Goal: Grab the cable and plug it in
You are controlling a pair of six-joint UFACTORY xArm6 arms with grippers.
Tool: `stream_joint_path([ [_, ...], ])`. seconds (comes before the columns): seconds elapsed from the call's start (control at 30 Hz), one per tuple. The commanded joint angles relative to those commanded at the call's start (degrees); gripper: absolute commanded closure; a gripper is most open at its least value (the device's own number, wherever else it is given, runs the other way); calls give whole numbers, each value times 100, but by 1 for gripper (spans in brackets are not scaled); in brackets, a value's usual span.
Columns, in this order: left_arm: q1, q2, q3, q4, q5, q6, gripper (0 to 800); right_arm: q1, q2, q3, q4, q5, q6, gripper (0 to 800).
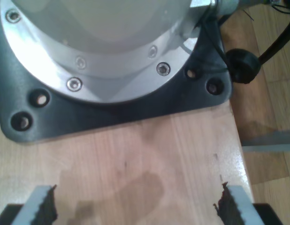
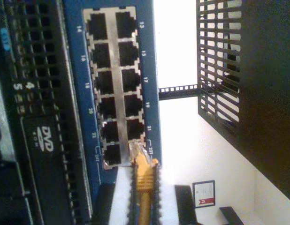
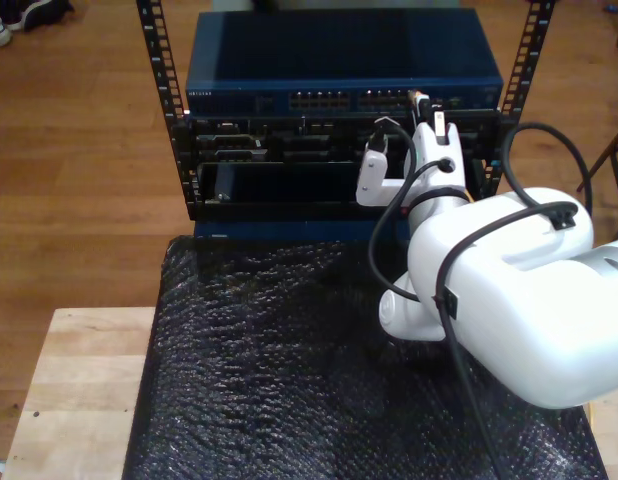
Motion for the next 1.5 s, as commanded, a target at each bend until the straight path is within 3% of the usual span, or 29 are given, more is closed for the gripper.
stream_joint_path([
  [1.5,0,0,0,0,0,0,0,9,62,-220,-9,237,-26,800],
])
